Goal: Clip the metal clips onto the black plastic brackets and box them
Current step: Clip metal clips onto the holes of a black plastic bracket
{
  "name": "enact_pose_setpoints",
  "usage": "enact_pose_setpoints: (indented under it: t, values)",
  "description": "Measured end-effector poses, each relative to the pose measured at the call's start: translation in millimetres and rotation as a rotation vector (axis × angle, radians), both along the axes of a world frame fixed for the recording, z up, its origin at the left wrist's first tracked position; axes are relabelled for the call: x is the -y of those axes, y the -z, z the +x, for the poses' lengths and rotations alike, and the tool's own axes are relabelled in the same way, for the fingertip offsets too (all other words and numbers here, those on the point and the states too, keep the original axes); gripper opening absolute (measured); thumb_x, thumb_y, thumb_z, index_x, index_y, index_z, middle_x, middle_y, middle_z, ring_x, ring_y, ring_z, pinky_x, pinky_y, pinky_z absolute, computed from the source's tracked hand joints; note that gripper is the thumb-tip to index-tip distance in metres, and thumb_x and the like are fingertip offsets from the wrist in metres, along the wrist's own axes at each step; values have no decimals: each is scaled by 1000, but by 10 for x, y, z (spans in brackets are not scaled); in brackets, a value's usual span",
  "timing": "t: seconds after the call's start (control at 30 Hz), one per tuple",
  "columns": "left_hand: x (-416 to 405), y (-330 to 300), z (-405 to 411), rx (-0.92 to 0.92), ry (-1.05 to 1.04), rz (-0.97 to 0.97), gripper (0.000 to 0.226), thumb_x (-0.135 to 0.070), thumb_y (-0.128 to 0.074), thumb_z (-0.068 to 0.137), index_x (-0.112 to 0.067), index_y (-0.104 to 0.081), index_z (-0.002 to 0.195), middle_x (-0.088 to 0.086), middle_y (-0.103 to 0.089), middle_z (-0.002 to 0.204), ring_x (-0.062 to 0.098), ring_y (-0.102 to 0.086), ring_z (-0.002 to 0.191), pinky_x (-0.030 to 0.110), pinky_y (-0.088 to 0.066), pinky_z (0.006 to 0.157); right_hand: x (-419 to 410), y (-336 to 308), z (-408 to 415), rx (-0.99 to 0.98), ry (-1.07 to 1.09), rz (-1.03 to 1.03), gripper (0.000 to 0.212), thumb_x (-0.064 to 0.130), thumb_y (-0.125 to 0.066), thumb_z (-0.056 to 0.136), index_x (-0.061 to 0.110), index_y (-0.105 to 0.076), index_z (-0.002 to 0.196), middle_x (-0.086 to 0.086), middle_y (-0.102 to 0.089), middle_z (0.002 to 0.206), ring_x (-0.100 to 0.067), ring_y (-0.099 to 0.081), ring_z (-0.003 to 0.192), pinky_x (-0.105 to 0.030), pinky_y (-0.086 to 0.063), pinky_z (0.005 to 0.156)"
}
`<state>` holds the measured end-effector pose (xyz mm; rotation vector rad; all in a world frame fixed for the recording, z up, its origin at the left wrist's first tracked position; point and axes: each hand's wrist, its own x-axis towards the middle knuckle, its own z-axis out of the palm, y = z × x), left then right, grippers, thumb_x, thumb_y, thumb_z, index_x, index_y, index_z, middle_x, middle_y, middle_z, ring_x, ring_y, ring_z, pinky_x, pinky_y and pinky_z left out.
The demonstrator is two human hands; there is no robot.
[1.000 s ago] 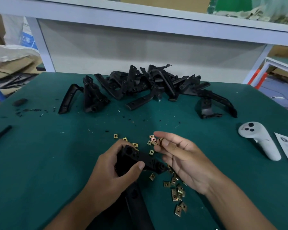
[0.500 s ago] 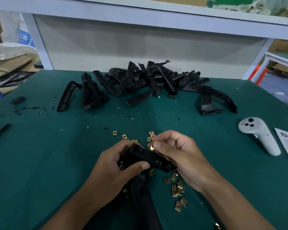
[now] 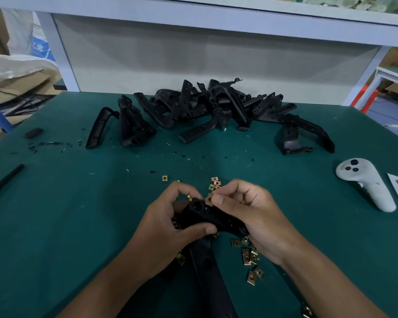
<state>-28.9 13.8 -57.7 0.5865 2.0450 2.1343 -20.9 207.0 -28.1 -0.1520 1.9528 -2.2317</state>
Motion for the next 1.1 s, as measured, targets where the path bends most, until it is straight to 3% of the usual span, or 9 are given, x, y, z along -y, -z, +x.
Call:
enact_pose_setpoints:
  t: [0.33,0.47,0.63,0.83,0.97,1.03,1.1]
  values:
    - [9,-8,2,-42,-19,-40,42,-37,-88,72,-32,-59,103,6,-77,88,22,-75,78,32,-61,67,-3,14,-13,45,-25,0,5,27,-76,81,24,-77,85,0,-75,85,-11,-70,78,-20,-55,69]
    - [1,-27,8,-9,-8,-7,44,-33,-89,70,-34,-61,104,6,-78,89,19,-75,80,27,-59,68,-42,-12,-13,39,-57,40,13,31,-78,83,20,-76,90,1,-75,85,-11,-70,78,-20,-54,69]
    - [-3,-52,6,-42,10,-8,46,-30,-89,71,-37,-69,112,-2,-78,101,13,-75,91,20,-58,75,-62,-18,-1,-98,-54,192,12,33,-70,91,23,-74,87,9,-70,79,-5,-64,74,-18,-50,67]
    - [5,-65,-5,-23,-18,31,43,-33,-89,69,-38,-72,108,-3,-78,104,13,-74,96,20,-57,78,-52,-5,-1,-147,-7,184,19,38,-64,92,25,-78,93,0,-77,95,-13,-73,87,-20,-55,73]
    - [10,-82,-23,13,-12,64,39,-21,-90,69,-34,-73,102,-6,-77,97,6,-73,91,15,-55,76,-94,13,-27,-81,-38,165,34,53,-57,91,30,-80,99,2,-78,106,-16,-73,99,-26,-57,84]
    - [19,-79,-40,49,-17,97,39,-15,-89,69,-31,-73,101,-5,-77,95,6,-71,89,16,-55,76,-132,27,-63,-61,44,189,43,59,-51,92,28,-81,99,9,-75,94,-9,-70,87,-26,-55,80]
    - [38,-75,-62,77,-34,128,39,-14,-88,69,-29,-74,102,-4,-76,98,7,-71,92,14,-54,77,-187,83,-116,-142,193,372,41,56,-48,99,31,-80,97,14,-73,90,-3,-67,86,-28,-50,81]
